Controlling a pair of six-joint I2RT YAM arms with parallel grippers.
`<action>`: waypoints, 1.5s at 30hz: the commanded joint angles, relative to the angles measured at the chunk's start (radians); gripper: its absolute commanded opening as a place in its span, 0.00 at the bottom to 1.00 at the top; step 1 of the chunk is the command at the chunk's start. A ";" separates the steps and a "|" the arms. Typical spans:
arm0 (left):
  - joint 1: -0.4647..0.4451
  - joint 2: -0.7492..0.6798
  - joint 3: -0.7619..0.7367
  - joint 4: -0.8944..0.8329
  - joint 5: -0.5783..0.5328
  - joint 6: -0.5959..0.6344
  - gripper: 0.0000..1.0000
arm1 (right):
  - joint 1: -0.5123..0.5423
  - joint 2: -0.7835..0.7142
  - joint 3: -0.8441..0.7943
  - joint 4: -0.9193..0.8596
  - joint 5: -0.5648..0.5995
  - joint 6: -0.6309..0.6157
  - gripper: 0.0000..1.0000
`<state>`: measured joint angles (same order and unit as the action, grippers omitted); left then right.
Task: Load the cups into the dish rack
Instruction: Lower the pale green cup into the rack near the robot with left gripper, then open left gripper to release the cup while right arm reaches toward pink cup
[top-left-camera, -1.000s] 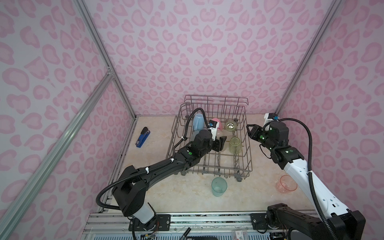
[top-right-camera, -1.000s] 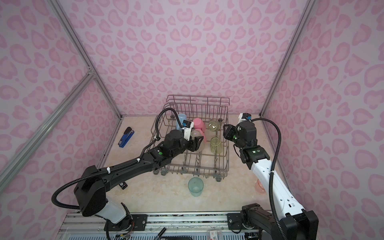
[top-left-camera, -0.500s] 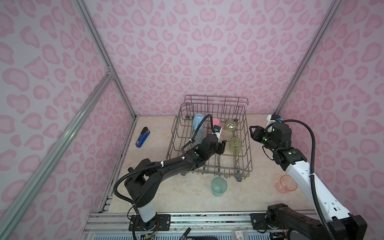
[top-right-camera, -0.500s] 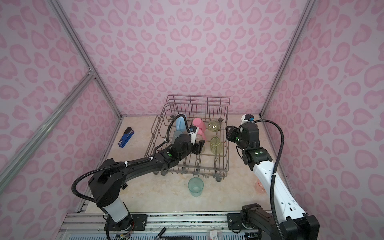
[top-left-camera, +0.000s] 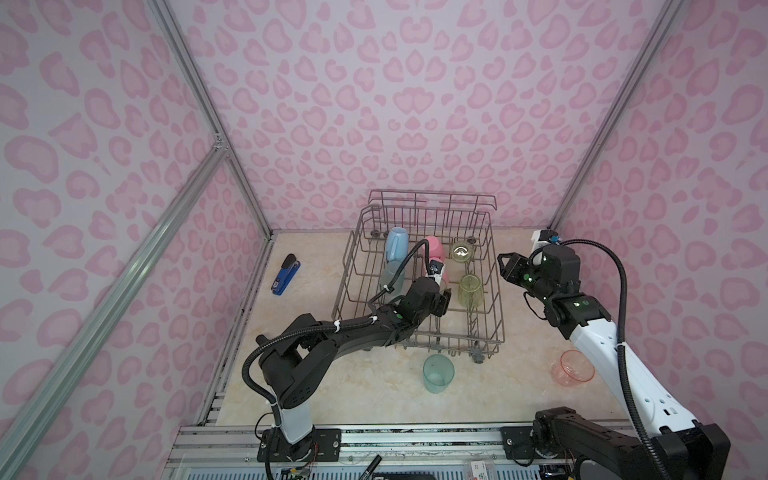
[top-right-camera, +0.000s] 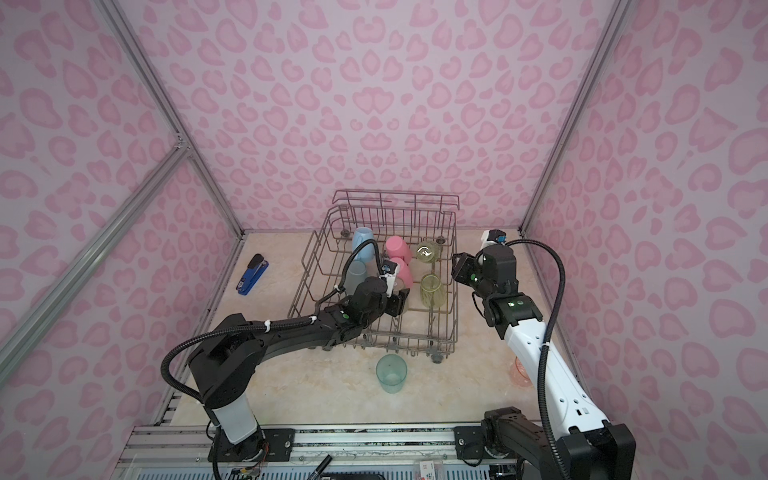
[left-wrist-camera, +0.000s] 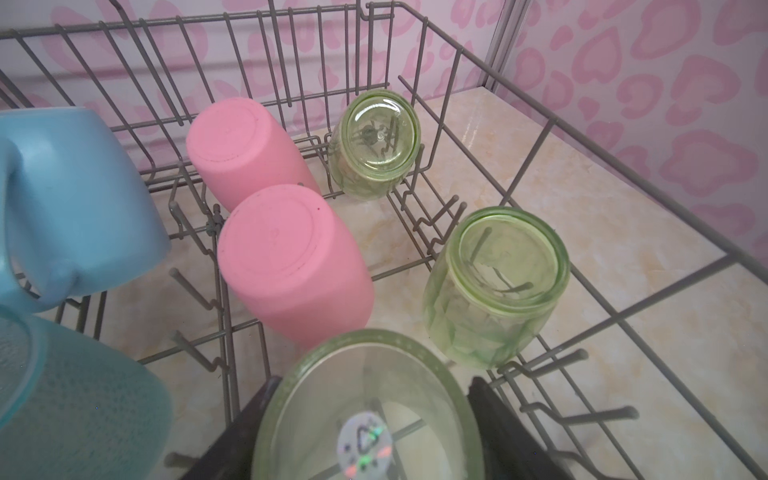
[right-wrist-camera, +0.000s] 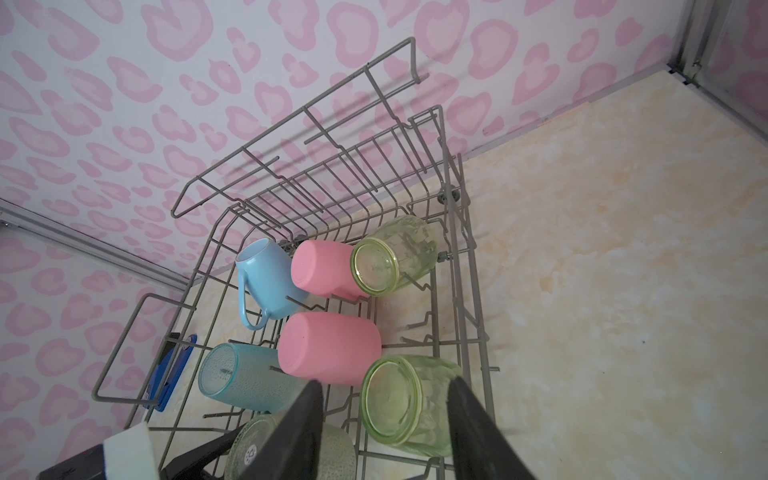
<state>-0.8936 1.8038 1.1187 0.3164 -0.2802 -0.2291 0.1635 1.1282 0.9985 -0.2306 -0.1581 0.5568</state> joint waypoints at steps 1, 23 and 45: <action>-0.002 0.018 -0.006 0.048 -0.015 -0.018 0.58 | -0.001 0.005 -0.006 -0.007 0.001 -0.017 0.48; -0.010 0.007 -0.020 -0.020 -0.010 -0.023 0.80 | -0.017 0.003 0.018 -0.125 0.029 -0.028 0.51; -0.010 -0.271 0.013 -0.120 0.077 0.000 0.97 | -0.036 -0.044 0.076 -0.323 0.189 0.022 0.82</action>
<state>-0.9043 1.5734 1.1294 0.2230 -0.2314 -0.2420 0.1345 1.0866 1.0637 -0.4877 -0.0368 0.5491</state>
